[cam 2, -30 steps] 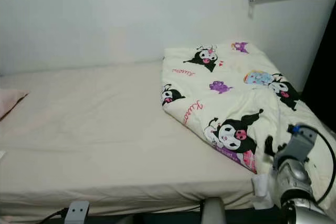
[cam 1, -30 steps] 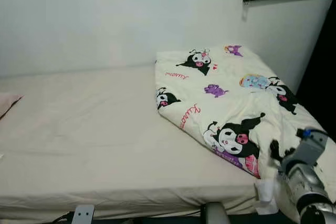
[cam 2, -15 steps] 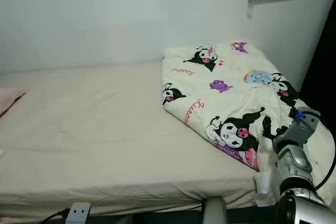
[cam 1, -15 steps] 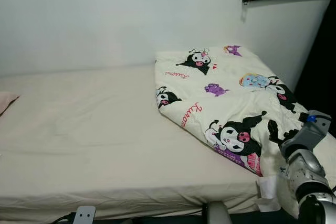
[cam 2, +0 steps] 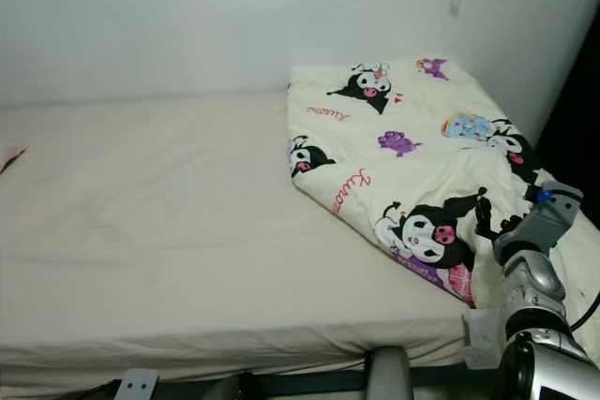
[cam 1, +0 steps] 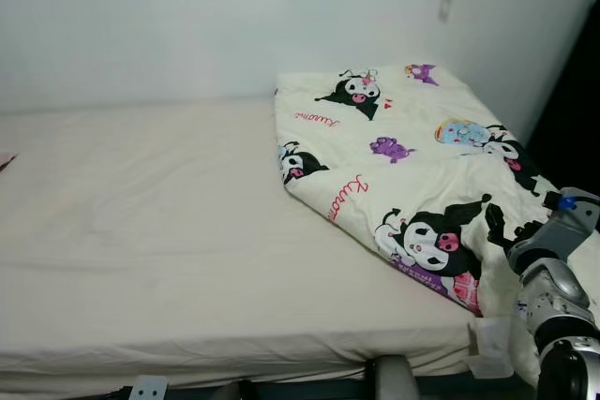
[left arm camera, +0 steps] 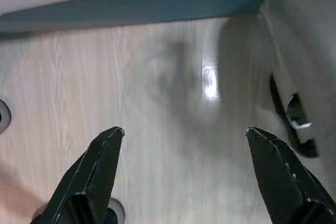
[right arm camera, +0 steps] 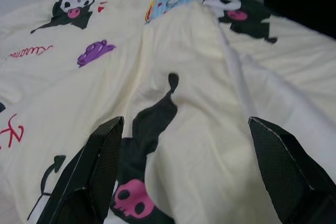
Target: Clean up the room
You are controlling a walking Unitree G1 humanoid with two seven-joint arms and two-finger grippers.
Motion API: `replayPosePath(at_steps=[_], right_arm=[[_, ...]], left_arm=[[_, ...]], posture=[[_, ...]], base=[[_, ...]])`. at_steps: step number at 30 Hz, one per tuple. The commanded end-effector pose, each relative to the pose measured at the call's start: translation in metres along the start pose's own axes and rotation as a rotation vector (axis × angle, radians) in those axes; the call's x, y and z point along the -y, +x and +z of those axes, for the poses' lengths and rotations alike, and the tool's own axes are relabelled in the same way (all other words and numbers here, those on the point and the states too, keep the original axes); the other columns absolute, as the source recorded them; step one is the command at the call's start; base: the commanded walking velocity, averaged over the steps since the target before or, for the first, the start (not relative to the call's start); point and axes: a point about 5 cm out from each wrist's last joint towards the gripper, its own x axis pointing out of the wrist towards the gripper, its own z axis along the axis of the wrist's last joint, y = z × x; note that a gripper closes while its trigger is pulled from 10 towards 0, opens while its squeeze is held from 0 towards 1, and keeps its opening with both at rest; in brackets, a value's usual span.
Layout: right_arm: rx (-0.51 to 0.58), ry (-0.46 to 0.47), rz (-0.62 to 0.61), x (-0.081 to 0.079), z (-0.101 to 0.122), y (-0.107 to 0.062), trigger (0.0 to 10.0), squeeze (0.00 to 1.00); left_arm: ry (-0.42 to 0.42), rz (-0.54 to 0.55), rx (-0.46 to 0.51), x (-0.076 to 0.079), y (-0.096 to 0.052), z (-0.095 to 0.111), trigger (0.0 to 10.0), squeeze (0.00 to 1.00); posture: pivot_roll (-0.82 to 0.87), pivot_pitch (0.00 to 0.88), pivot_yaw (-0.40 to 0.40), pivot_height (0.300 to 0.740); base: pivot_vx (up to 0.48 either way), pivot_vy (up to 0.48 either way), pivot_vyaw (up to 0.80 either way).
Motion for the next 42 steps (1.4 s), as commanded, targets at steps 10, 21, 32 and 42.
replayPosePath(at_steps=[10,21,32,42], right_arm=[[0.046,0.096,-0.166,0.033,0.016,-0.004,10.0,0.00],[0.007,0.011,-0.217,0.046,0.017,-0.008,8.7,0.00],[-0.010,-0.076,-0.198,0.048,0.025,-0.006,0.0,0.00],[0.031,-0.089,-0.165,0.049,0.041,-0.004,0.0,0.00]], left_arm=[[0.014,0.070,-0.046,-0.038,-0.011,-0.025,10.0,0.00],[0.005,0.060,-0.043,-0.036,-0.013,-0.031,10.0,0.00],[0.009,0.044,-0.041,-0.033,-0.013,-0.032,10.0,0.00],[0.011,0.038,-0.049,-0.030,-0.013,-0.033,10.0,0.00]], posture=[[-0.02,0.169,0.143,0.577],[-0.02,0.217,0.154,0.577],[-0.03,0.232,0.152,0.577],[-0.04,0.220,0.150,0.577]], base=[[0.000,0.000,0.00],[0.000,0.000,0.00],[0.000,0.000,0.00],[0.000,0.000,0.00]])
